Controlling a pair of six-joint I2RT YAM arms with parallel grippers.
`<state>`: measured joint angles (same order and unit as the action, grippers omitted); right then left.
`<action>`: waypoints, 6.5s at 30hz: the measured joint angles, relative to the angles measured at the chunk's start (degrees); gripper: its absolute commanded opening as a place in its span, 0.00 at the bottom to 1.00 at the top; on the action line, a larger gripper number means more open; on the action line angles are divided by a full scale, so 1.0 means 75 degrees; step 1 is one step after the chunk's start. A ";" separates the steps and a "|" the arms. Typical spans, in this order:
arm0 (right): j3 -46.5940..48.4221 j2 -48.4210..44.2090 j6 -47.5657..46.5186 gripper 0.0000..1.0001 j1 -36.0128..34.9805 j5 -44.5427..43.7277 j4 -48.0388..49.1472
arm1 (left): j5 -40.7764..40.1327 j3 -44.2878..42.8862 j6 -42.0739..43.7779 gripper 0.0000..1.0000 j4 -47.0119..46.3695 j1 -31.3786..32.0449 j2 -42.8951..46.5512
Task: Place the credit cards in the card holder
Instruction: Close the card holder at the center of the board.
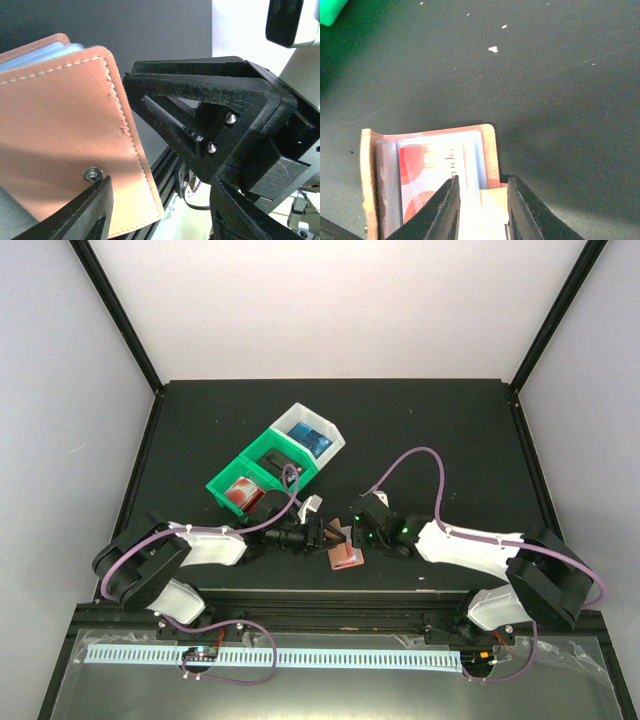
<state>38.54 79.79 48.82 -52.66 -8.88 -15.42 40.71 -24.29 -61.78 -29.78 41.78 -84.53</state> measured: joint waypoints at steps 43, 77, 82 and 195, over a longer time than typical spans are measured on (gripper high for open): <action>-0.0691 -0.0192 -0.1075 0.25 0.0143 0.1431 0.0099 | -0.1641 -0.1463 0.1422 0.24 0.3048 0.0941 -0.0857; -0.0606 -0.0020 -0.0708 0.38 -0.0181 0.1784 0.1279 | -0.4022 -0.1102 0.1641 0.32 0.5351 0.0889 0.0399; -0.0603 -0.0341 -0.1603 0.38 -0.0178 0.1192 0.1037 | -0.4042 -0.1186 0.1818 0.29 0.5511 0.0889 0.0353; 0.0892 0.0947 -0.1338 0.01 -0.0166 0.1425 0.0117 | -0.3920 -0.1317 0.1664 0.38 0.5199 0.1093 0.0119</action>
<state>45.23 86.89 38.79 -53.91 1.80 -14.55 11.31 -34.17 -49.30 9.21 49.98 -83.64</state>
